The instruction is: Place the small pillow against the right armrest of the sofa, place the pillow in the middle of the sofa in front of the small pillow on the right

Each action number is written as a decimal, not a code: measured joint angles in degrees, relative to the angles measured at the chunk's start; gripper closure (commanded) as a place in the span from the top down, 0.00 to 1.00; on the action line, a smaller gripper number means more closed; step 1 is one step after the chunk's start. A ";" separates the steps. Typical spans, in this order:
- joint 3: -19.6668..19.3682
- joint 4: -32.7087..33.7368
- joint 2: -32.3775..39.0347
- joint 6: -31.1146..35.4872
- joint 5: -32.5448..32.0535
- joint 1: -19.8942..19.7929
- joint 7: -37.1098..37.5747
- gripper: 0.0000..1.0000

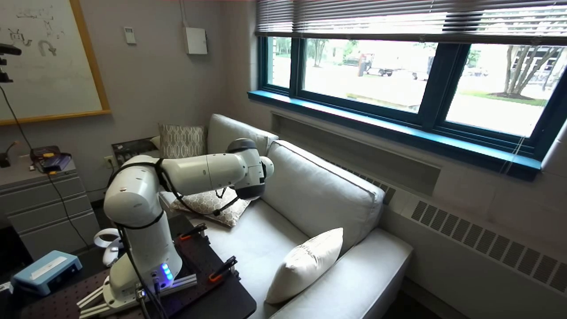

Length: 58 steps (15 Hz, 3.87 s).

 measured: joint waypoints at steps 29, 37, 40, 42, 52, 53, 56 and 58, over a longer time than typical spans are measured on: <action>-37.42 21.75 -5.60 -34.55 43.10 36.92 22.23 1.00; -37.43 28.50 -0.81 -32.94 54.47 33.95 18.49 1.00; -37.13 30.19 -1.03 -34.77 61.26 34.30 14.64 1.00; -37.43 32.02 -1.10 -37.31 64.39 35.29 13.09 1.00; -46.30 36.82 -1.20 -49.58 65.43 45.43 16.11 1.00; -46.29 36.84 -1.20 -50.37 63.76 45.57 17.12 1.00; -46.23 36.97 -1.21 -53.34 58.98 45.65 19.62 1.00; -46.07 37.06 -1.21 -55.30 56.59 45.64 20.74 1.00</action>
